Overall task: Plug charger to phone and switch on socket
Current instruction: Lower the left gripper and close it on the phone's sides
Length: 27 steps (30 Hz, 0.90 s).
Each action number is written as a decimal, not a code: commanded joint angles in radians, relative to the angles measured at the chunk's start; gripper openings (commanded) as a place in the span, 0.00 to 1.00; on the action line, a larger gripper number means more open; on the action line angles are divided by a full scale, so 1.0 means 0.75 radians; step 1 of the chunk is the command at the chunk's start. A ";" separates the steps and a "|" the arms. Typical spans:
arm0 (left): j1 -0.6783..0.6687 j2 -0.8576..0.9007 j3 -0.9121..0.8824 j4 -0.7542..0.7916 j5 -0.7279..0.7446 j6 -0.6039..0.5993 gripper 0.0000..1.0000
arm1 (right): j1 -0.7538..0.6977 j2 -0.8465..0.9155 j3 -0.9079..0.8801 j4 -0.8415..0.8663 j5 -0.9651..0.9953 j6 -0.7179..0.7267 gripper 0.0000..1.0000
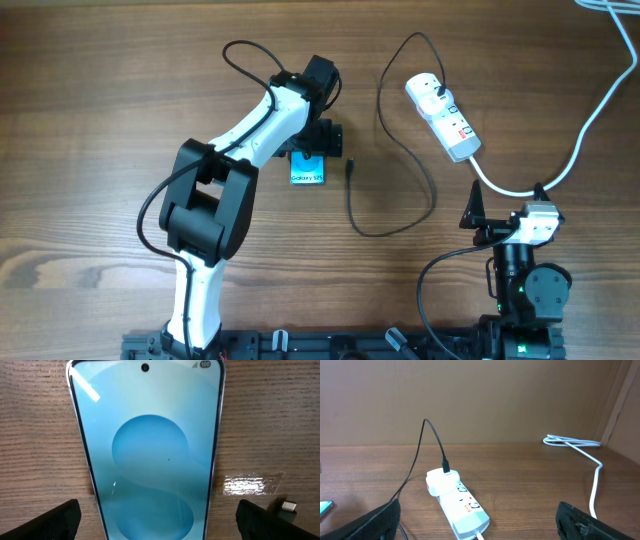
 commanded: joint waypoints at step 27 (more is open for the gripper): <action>-0.003 0.026 -0.115 0.062 -0.010 -0.064 1.00 | -0.007 -0.006 -0.002 0.007 0.007 0.018 1.00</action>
